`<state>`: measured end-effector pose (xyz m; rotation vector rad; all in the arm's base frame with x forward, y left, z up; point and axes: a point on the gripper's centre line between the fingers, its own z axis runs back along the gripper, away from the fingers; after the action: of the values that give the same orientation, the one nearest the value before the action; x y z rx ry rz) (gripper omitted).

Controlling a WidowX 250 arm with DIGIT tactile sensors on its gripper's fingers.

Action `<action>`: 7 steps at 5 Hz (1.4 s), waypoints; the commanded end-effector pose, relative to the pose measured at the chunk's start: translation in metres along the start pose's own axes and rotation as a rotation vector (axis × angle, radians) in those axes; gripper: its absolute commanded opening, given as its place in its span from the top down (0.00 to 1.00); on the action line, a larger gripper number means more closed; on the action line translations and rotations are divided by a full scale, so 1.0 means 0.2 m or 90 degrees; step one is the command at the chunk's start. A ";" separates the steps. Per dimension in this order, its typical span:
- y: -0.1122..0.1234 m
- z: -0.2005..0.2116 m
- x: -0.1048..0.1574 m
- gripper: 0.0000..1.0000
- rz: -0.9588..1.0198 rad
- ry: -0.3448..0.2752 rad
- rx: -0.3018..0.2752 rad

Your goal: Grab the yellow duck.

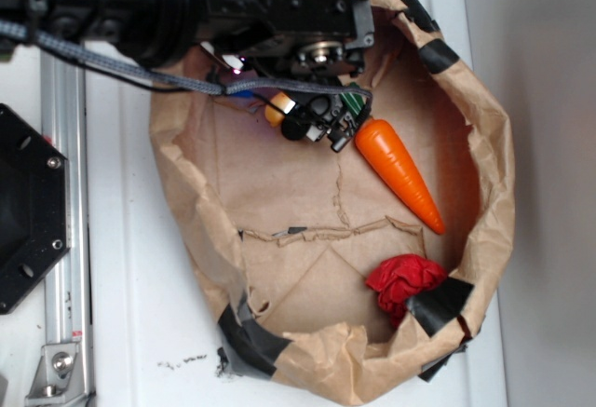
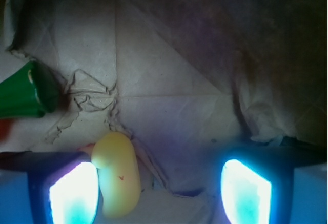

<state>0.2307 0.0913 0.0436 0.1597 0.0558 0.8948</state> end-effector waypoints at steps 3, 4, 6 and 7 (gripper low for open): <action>0.13 0.10 0.03 0.00 0.029 -0.043 -0.032; 0.14 0.09 0.04 0.00 0.039 -0.047 -0.026; 0.15 0.06 0.04 0.00 0.042 -0.043 -0.011; 0.13 0.02 0.04 0.00 0.038 -0.037 0.001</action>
<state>0.2253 0.1001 0.0465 0.1797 0.0151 0.9294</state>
